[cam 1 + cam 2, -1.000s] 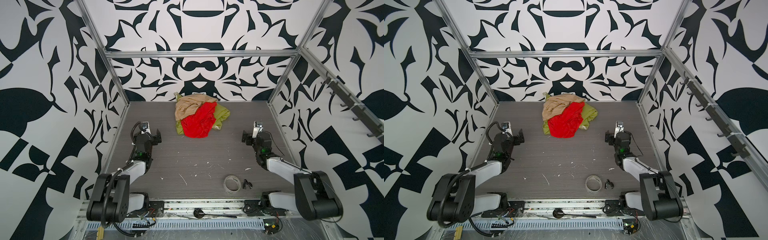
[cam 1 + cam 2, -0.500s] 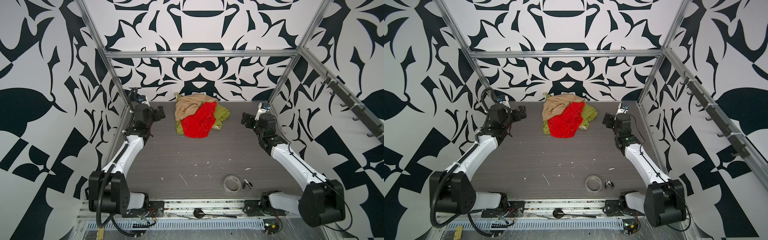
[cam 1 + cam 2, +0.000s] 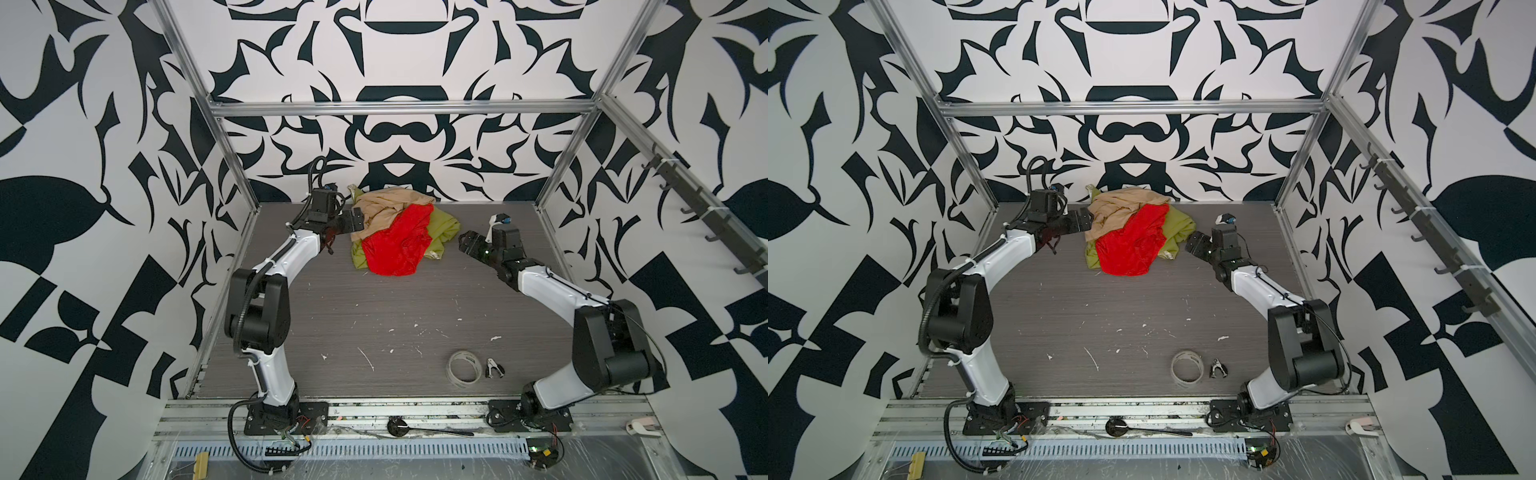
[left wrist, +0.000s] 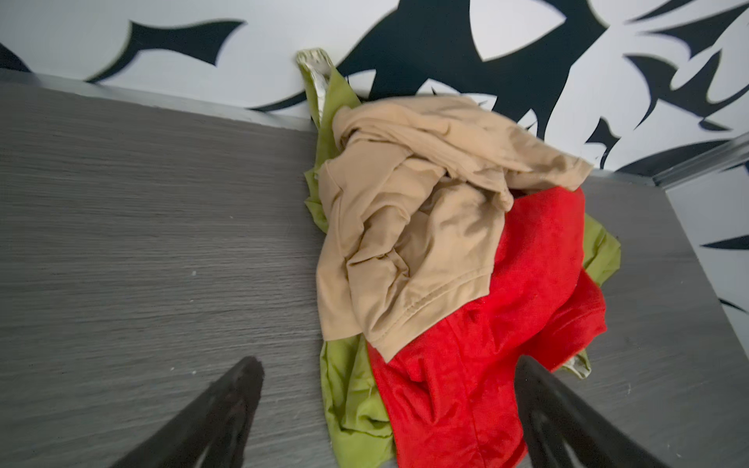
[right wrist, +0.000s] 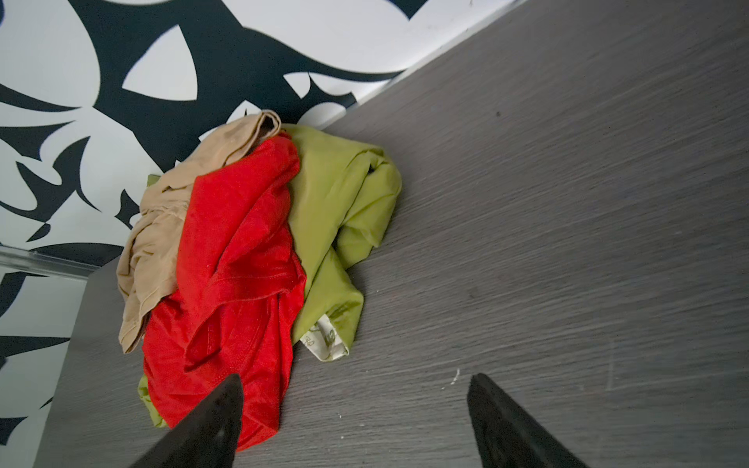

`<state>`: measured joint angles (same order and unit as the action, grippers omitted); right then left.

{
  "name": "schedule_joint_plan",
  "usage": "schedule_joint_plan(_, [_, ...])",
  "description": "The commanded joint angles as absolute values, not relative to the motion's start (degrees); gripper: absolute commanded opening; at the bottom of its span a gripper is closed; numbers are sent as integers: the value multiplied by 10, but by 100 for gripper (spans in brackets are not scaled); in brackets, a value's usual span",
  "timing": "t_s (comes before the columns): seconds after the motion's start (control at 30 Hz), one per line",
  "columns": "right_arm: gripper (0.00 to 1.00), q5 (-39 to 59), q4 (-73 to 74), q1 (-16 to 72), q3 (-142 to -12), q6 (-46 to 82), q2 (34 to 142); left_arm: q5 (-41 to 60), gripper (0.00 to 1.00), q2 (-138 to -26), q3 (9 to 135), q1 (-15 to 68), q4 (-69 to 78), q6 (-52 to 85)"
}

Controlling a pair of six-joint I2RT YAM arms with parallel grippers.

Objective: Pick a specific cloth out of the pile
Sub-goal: 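Move both grippers forward toward the cloth pile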

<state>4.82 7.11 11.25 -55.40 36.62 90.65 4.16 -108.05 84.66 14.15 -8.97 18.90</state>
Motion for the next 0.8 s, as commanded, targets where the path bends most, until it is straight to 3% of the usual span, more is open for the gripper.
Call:
schedule_joint_plan(0.0, [89,98,91,119,-607,404,932,72,100,-1128,905,139,-128,179])
schedule_joint_plan(0.27, [99,144,5,126,-752,411,1055,112,98,-1233,1088,136,-221,146])
schedule_joint_plan(0.5, [100,178,-29,143,-874,420,1157,141,92,-1350,1255,136,-263,168])
schedule_joint_plan(0.77, [100,171,-45,152,-962,414,1238,163,92,-1401,1282,149,-199,199])
